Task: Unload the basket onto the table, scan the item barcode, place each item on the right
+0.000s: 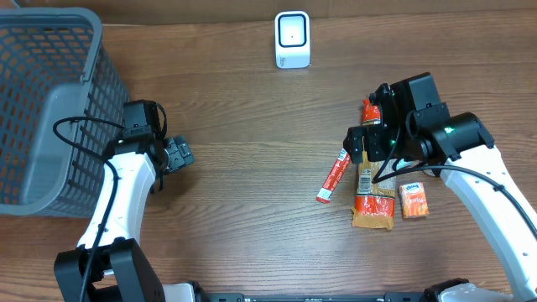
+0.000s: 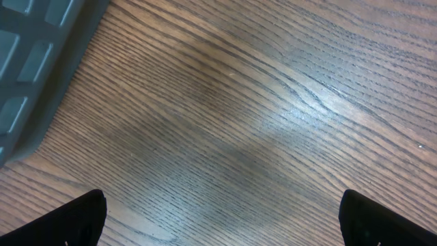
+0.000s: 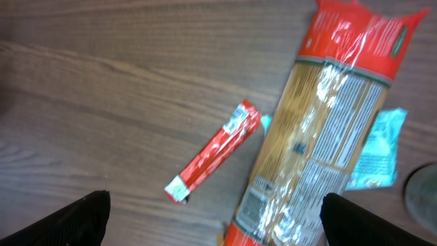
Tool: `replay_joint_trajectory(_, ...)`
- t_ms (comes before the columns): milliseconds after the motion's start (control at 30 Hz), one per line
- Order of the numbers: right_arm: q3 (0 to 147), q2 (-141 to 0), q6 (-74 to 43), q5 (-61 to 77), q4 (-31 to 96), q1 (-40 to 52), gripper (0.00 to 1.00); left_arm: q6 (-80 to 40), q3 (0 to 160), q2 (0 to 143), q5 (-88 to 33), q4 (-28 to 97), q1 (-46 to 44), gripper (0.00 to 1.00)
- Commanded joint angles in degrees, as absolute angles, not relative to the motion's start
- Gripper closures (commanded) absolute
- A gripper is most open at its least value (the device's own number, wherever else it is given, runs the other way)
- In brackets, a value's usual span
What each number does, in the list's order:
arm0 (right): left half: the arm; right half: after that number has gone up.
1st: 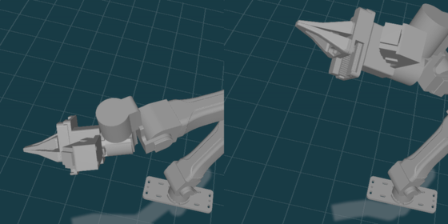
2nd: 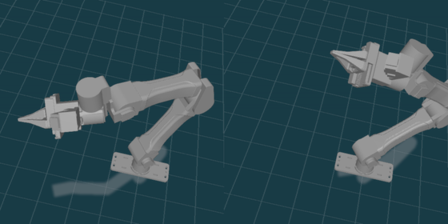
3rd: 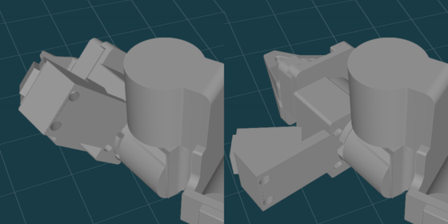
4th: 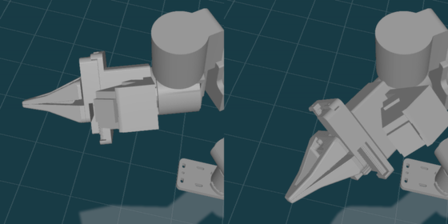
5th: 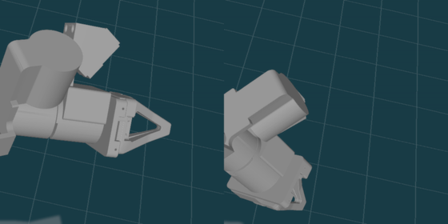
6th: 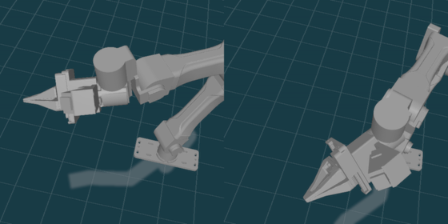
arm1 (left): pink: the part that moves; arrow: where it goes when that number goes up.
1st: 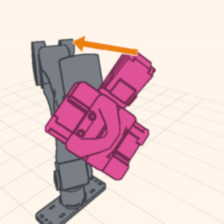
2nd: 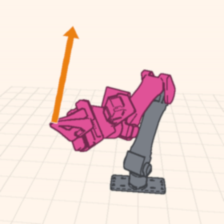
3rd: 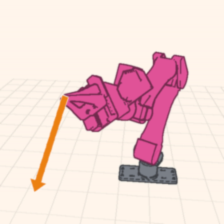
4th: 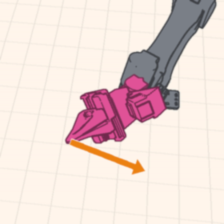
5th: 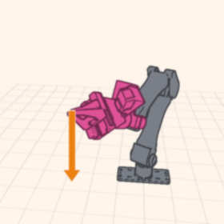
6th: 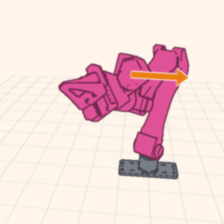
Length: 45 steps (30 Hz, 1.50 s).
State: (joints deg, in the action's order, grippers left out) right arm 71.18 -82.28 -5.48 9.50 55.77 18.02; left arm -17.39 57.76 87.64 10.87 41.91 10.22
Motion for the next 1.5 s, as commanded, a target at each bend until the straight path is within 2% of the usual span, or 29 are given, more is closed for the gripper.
replay_joint_trajectory(0,71.31,-82.0,-2.59,7.75,53.89,17.82,0.0,-16.88,58.76,87.42,10.48,41.71,10.07,0.0)
replay_joint_trajectory(133,71.31,-76.99,0.51,7.75,48.97,17.82,0.0,-16.88,58.76,87.42,10.48,41.71,10.07,0.0)
replay_joint_trajectory(400,68.64,-56.47,4.8,6.83,42.44,15.97,0.0,-16.88,58.76,87.42,10.48,41.71,10.07,0.0)
replay_joint_trajectory(933,37.58,-12.84,4.75,6.48,22.57,7.6,0.0,-16.88,58.76,87.42,10.48,41.71,10.07,0.0)
replay_joint_trajectory(1233,18.7,-0.32,3.42,7.94,3.38,6.28,0.0,-16.88,58.76,87.42,10.48,41.71,10.07,0.0)
replay_joint_trajectory(1467,7.49,-0.16,-4.71,3.97,-15.03,6.24,0.0,-16.88,58.76,87.42,10.48,41.71,10.07,0.0)
